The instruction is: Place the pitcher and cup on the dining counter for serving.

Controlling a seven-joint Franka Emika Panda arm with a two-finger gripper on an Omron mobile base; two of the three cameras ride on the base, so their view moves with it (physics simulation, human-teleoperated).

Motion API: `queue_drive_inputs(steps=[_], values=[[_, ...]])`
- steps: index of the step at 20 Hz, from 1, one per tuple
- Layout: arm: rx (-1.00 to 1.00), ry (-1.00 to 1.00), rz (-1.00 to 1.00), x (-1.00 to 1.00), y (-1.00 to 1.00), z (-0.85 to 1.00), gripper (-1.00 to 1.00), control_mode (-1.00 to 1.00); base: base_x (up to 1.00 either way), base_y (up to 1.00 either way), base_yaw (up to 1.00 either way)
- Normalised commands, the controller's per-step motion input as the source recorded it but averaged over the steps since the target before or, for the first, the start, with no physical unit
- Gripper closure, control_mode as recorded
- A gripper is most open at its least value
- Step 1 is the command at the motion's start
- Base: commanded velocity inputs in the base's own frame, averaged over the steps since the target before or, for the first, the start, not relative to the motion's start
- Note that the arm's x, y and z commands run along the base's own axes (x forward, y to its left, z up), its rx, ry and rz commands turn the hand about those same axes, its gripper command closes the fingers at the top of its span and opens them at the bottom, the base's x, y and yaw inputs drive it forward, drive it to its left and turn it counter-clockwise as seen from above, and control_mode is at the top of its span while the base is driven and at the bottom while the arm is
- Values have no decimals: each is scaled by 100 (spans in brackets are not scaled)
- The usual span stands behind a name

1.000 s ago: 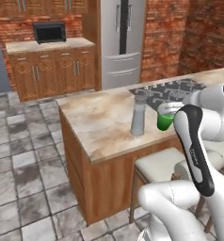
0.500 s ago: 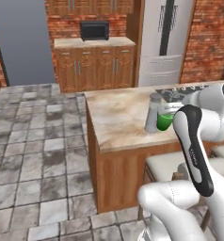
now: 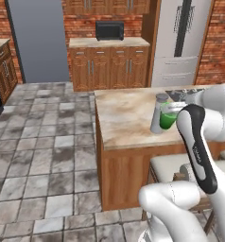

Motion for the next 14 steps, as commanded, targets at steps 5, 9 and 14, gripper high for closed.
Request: queue_drive_inputs(steps=[5, 9, 14], values=[[0, 3, -1, 37, -48, 0, 100, -100, 0, 0, 0], [0, 14, -2, 43, -58, 4, 100, -100, 0, 0, 0], [0, 14, -2, 40, -63, 3, 100, -100, 0, 0, 0]])
